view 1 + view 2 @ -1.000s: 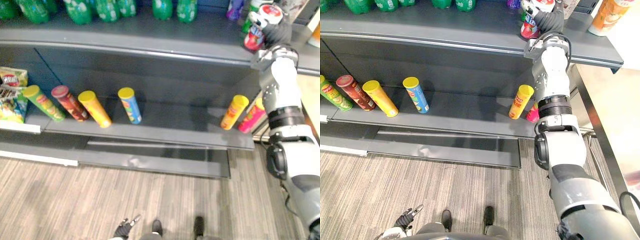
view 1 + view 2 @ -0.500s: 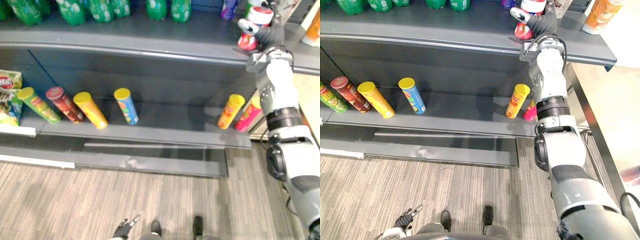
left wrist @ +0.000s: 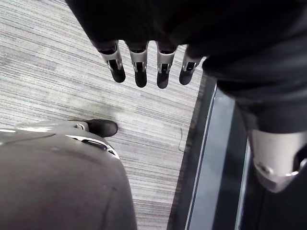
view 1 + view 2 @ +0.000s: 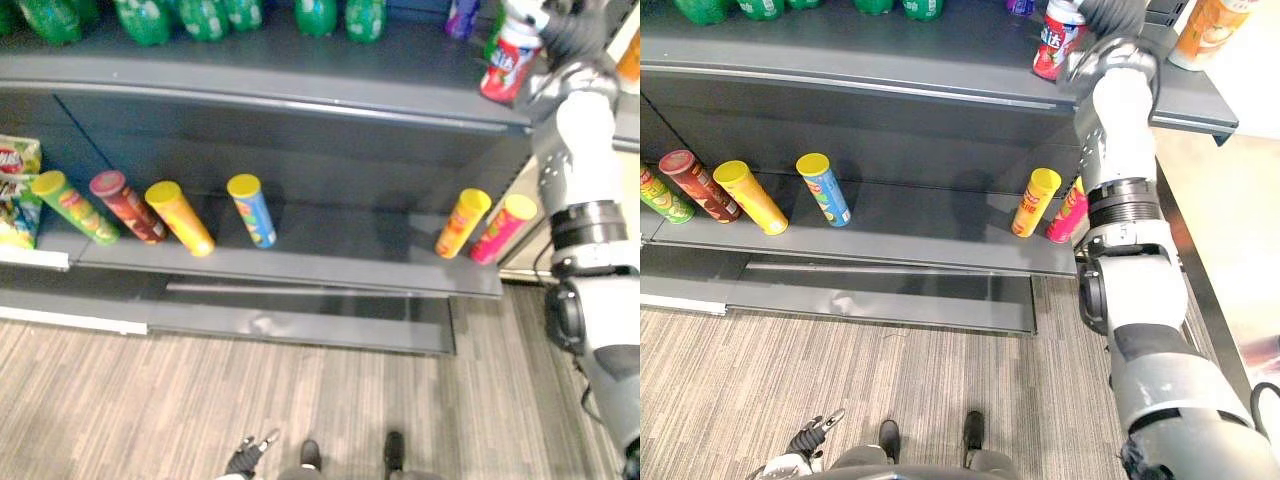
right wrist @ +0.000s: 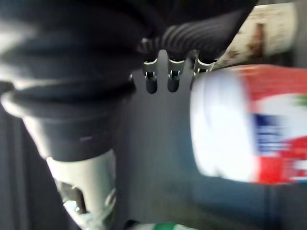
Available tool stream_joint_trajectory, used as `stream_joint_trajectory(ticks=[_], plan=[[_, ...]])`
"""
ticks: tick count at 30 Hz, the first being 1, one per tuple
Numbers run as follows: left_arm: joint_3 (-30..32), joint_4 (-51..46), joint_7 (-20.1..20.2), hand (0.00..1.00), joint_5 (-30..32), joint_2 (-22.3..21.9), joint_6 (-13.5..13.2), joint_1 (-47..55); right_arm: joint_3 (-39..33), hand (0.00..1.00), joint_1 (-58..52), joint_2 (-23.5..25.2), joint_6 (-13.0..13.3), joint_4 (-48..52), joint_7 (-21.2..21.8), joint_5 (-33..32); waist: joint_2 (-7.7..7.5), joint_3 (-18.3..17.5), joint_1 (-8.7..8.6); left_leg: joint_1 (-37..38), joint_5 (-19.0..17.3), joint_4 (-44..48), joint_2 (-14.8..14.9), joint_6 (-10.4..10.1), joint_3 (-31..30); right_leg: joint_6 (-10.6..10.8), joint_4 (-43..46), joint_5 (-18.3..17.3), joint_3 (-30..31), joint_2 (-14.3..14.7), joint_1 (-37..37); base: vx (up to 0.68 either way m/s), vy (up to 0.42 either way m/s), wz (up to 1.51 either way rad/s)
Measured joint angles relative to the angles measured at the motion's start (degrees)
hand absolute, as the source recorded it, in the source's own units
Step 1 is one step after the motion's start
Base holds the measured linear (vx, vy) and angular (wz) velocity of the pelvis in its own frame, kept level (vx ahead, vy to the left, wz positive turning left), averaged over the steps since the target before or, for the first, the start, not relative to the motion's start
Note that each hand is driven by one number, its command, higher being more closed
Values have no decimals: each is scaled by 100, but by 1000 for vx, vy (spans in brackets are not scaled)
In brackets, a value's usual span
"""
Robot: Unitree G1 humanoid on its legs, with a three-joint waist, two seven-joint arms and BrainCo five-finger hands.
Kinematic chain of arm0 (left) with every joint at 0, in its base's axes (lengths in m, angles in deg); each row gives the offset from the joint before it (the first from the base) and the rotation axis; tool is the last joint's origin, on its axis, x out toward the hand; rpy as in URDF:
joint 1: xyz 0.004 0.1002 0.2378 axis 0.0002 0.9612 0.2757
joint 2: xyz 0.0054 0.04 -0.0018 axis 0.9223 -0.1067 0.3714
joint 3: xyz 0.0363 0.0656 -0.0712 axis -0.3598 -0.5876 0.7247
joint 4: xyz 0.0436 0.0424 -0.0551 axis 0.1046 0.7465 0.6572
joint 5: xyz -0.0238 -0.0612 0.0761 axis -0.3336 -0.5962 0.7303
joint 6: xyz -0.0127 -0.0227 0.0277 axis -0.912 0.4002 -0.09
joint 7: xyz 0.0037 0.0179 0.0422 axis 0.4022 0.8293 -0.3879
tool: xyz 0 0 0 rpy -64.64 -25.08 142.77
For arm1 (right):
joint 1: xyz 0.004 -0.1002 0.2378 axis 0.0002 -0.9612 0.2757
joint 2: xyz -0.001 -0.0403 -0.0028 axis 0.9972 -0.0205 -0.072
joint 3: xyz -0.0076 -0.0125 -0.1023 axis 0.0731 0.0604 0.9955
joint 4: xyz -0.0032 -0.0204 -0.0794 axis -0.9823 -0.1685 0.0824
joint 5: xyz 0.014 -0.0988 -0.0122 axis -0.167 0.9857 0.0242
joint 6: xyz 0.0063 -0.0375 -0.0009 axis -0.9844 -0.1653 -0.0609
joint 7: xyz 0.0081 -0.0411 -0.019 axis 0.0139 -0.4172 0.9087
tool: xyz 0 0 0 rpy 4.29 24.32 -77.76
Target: Put the gum and the chips on the shelf.
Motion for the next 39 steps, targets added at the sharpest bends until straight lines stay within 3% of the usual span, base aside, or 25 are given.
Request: stream_joint_trajectory(ticks=[6,11,14,15,19,25,28,30,33,39], plan=[[50,-48,-1,0,57,7,3,79,-11,0,-49,-82,368,1117,-38,-63,-20,-8,-131,12,0,0,0,0,22,-11,0,9,23,-1,0,0,0,-1],[178,-47,-2,0,77,5,6,105,-414,0,-967,-50,723,2384,-232,-74,-109,-69,-150,16,-1,3,9,-1,28,-11,0,8,29,8,0,0,0,-1],[181,-36,-32,0,196,-1,12,128,-714,0,-2321,440,935,3707,-256,-191,-156,-131,-180,16,-2,3,8,-3,44,-11,1,8,40,8,-6,0,0,0],[183,-29,-39,0,225,-1,21,143,-726,0,-2971,814,972,4224,-224,-187,-157,-149,-233,17,-3,3,9,-4,53,-11,1,8,42,7,-6,0,0,0],[235,102,-157,0,244,-10,45,140,-135,0,-5320,1913,955,5170,45,-177,-147,-161,-304,74,-35,16,21,-10,185,-12,2,8,156,23,-8,-11,-3,-13],[238,181,-216,0,476,-21,25,189,1048,0,-7676,2334,949,5844,613,79,-94,-315,-398,73,-154,137,42,-42,291,-12,4,6,245,45,-20,-11,-11,-13],[242,206,-240,0,506,-22,-21,237,1541,0,-8721,2436,957,5768,935,97,-78,-364,-478,78,-193,167,38,-46,339,-10,1,4,300,43,-24,-1,-4,-9],[245,306,-259,0,505,-22,-90,222,1756,0,-9254,2428,957,5213,1227,100,-63,-393,-481,68,-296,327,54,-43,373,-8,0,3,339,39,4,-13,-1,-11],[238,404,-277,0,505,-24,-99,225,1611,0,-9402,2428,871,3199,1536,330,-12,-525,-487,73,-340,368,57,-46,484,-5,-3,2,422,38,-1,-8,-4,-13],[173,405,-276,0,505,-99,-103,233,518,0,-9112,2425,550,7,1313,1197,105,-574,-484,81,-368,416,41,-43,506,-2,-3,5,442,12,7,-1,0,-1]])
